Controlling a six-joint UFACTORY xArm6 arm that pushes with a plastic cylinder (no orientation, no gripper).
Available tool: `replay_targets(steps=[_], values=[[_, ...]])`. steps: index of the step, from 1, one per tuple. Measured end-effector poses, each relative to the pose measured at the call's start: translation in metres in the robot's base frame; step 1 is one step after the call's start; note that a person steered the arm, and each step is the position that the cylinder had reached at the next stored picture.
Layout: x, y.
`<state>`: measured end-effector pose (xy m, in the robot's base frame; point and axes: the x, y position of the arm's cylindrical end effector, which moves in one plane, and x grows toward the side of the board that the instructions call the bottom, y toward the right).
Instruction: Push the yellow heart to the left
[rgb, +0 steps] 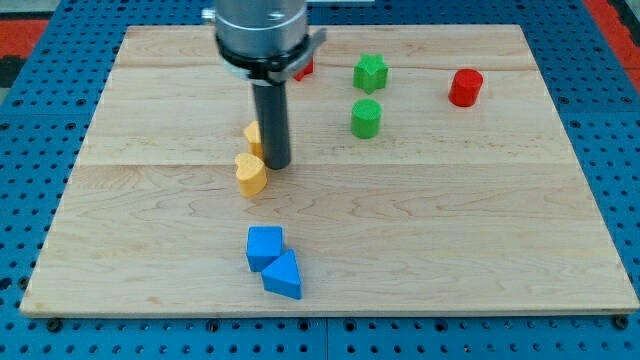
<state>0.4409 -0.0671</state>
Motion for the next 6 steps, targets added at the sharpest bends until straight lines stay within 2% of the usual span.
replay_targets(steps=[1,2,3,5,6], values=[[0.003,-0.028],[0.028,0.034],[0.044,0.027],[0.026,-0.095],[0.055,-0.046]])
